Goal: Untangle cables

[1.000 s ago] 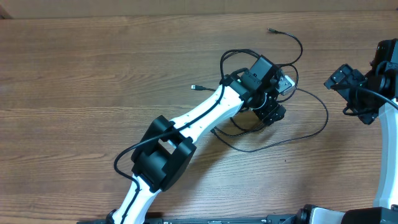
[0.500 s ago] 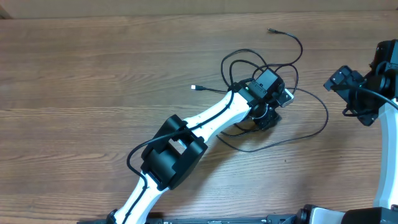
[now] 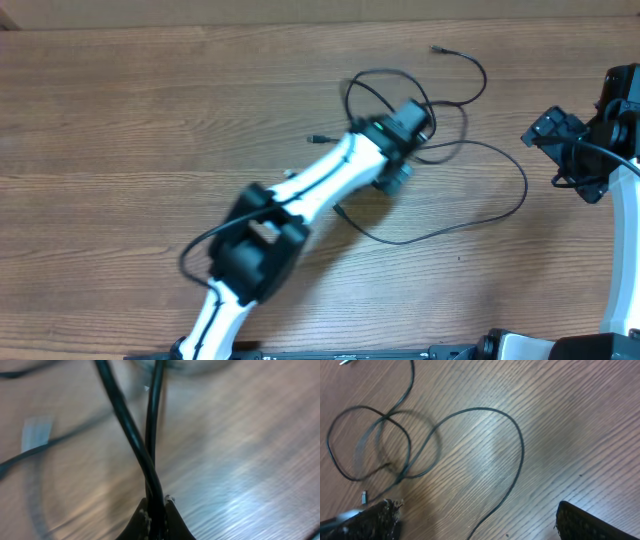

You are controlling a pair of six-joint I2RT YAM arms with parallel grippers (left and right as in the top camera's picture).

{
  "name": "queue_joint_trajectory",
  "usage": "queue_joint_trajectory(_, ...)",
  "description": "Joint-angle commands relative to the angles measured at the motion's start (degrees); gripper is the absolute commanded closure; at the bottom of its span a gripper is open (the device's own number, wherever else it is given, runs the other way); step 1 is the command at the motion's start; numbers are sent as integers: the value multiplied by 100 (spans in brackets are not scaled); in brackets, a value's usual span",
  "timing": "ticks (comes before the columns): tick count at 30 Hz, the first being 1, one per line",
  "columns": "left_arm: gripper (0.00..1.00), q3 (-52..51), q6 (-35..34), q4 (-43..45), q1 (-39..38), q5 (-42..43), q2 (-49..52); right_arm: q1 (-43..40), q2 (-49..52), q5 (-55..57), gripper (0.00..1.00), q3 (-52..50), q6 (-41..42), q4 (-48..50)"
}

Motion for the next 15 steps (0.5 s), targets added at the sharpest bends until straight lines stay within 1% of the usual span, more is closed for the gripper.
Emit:
queue_joint_trajectory(1, 96, 22, -1102, -581, 872, -603, -1200, -9, -57, 164, 0, 111, -42, -114)
queue_joint_trajectory(7, 96, 22, -1617, -1484, 2107, -496, -2004, -7, 160, 153, 0, 103, -245, -238)
queue_joint_trajectory(9, 96, 22, -1611, -1681, 2468, -219, -2173, -7, 323, 138, 0, 103, -323, -291)
queue_joint_trajectory(12, 96, 22, -1609, -1897, 2876, 428, -2286, -7, 564, 138, 0, 103, -321, -415)
queue_joint_trajectory(15, 96, 20, -1705, -2225, 3069, 533, -2286, -7, 804, 138, 0, 103, -319, -575)
